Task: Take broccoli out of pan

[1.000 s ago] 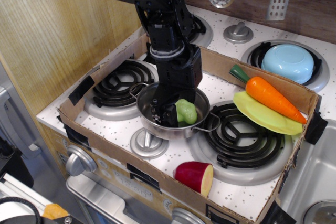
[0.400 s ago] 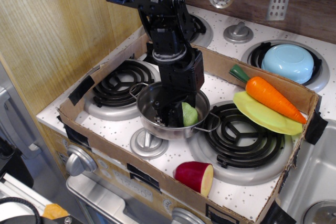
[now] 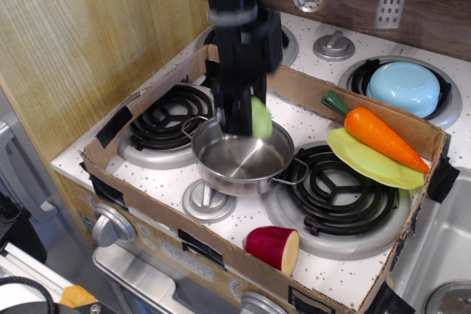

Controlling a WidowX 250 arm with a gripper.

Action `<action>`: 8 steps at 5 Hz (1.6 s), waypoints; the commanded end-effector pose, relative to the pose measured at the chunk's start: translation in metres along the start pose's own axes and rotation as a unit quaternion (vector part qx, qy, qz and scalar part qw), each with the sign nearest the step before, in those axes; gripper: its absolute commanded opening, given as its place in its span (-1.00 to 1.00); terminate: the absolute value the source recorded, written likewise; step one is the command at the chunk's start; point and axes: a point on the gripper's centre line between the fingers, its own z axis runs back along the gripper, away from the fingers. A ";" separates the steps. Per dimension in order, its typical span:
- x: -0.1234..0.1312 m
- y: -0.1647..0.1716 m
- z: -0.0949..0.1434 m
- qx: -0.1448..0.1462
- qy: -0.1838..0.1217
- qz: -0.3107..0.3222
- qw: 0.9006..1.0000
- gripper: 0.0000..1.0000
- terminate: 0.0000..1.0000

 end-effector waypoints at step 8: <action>-0.080 0.076 -0.012 0.118 -0.011 -0.101 0.988 1.00 -1.00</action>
